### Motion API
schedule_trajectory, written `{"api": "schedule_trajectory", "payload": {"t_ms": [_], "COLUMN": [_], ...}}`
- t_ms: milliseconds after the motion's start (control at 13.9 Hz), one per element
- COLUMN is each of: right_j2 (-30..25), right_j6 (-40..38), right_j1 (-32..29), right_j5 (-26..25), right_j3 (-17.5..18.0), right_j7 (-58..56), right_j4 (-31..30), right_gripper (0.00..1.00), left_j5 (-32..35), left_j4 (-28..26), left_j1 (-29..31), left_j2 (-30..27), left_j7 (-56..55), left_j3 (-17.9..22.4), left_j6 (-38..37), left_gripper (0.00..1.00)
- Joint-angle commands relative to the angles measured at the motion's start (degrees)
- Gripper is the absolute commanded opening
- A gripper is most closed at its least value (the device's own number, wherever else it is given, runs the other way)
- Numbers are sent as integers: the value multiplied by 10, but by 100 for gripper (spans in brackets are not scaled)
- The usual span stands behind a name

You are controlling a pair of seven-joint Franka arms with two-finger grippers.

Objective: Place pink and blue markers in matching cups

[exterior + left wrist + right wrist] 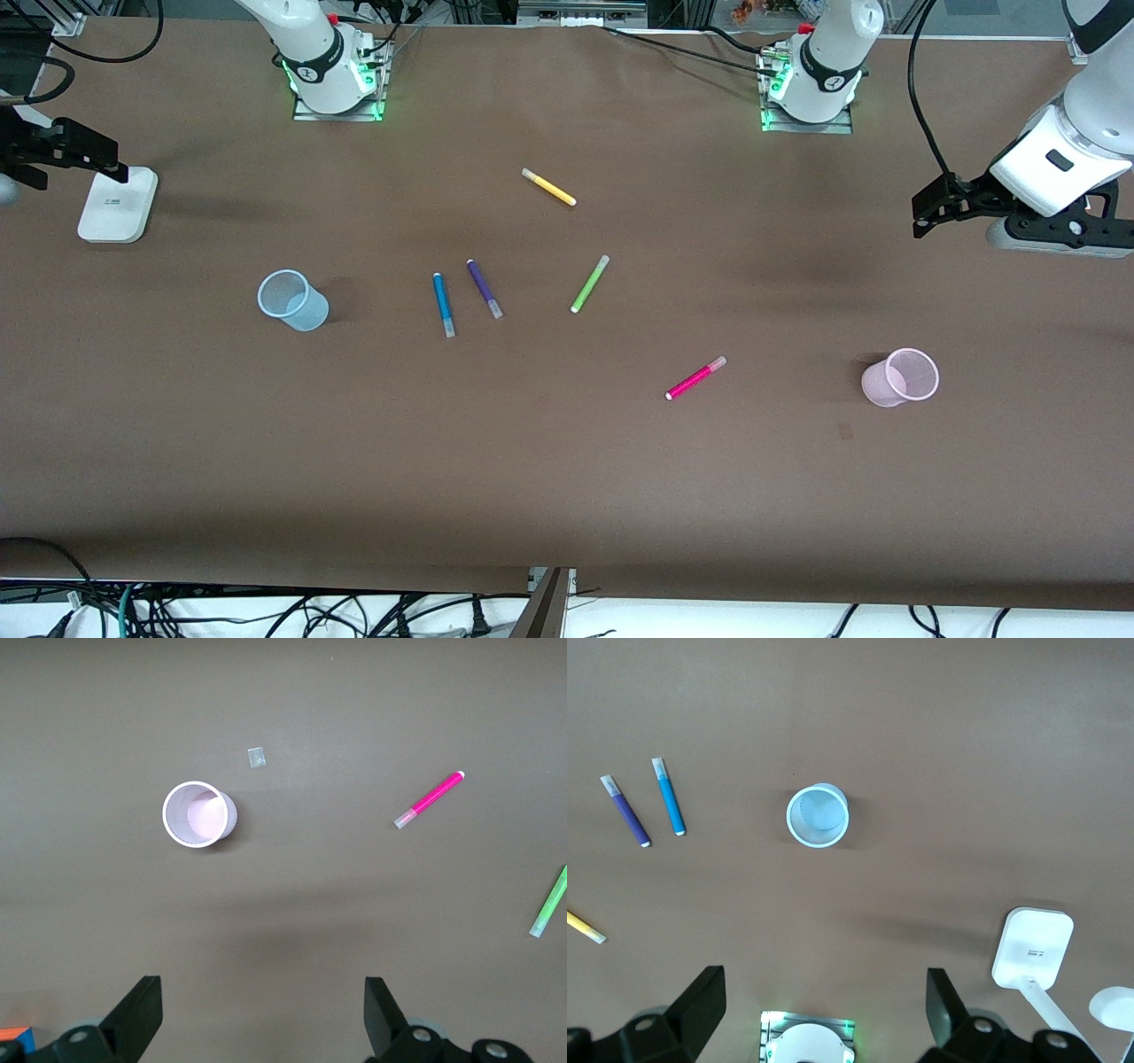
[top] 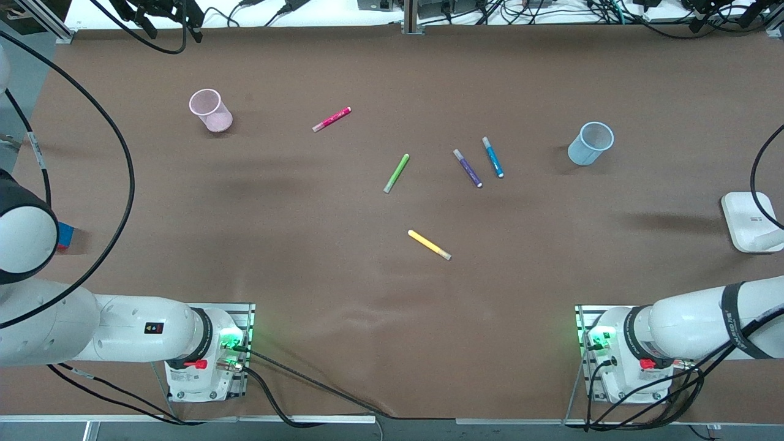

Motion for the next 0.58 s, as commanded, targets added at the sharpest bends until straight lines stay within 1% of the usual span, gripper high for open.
{"api": "schedule_trajectory", "payload": {"t_ms": [0, 361, 433, 505], "right_j2": [3, 8, 21, 49], "right_j6": [-10, -3, -2, 3], "right_j1": [-7, -3, -1, 5], "right_j5": [-4, -2, -2, -6], "right_j3": [6, 7, 9, 13], "right_j7": [6, 4, 3, 3], "right_j4": [10, 10, 10, 10], "right_gripper": [100, 100, 100, 100], "left_j5": [-11, -13, -15, -15], "left_j4": [4, 3, 3, 4], "left_j1": [6, 7, 6, 5], "left_j2": [2, 2, 2, 10], "left_j7": [12, 11, 11, 11], "left_j3": [-1, -1, -1, -2], "left_j6": [1, -1, -5, -19], "left_gripper": [100, 100, 100, 100]}}
